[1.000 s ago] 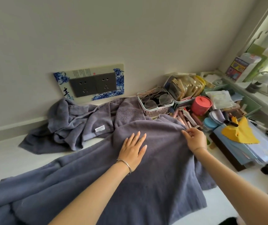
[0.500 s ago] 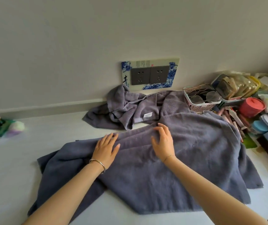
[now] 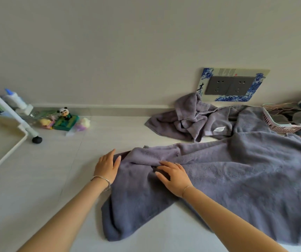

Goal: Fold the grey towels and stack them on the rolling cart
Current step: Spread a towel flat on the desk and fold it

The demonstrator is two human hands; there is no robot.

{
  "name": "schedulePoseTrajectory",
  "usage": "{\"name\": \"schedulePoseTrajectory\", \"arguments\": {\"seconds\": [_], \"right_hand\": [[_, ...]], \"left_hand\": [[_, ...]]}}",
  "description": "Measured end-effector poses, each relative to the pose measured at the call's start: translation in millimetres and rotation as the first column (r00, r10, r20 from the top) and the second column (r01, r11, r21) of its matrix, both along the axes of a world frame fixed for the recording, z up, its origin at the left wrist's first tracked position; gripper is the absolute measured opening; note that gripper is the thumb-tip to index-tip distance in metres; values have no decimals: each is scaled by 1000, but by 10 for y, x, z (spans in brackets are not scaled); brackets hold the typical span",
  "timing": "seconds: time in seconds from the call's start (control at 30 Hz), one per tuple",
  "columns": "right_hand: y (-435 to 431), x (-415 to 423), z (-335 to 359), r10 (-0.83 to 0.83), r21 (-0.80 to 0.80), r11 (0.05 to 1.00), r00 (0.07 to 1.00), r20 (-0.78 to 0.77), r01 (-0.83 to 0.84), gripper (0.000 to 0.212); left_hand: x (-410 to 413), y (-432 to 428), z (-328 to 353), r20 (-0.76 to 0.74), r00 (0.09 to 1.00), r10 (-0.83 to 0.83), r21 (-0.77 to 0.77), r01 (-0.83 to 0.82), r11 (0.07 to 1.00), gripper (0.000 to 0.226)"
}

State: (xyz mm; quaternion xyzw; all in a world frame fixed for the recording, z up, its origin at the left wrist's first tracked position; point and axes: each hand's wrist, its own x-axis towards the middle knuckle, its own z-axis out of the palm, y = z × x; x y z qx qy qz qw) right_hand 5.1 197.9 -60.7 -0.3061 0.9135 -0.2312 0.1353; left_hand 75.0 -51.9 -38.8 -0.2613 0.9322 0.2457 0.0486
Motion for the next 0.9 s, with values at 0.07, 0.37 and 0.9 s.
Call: {"name": "schedulePoseTrajectory", "arguments": {"seconds": [0.07, 0.37, 0.9], "right_hand": [[20, 5, -7, 8, 46, 999, 1000, -7, -8, 66], [-661, -291, 396, -153, -239, 952, 974, 165, 190, 42], [-479, -468, 961, 54, -301, 936, 769, 638, 184, 18]], "left_hand": [[42, -82, -6, 38, 999, 6, 25, -7, 1000, 50], [-28, -281, -106, -50, 999, 4, 230, 7, 973, 21], [163, -224, 725, -163, 942, 292, 868, -3, 496, 14]]}}
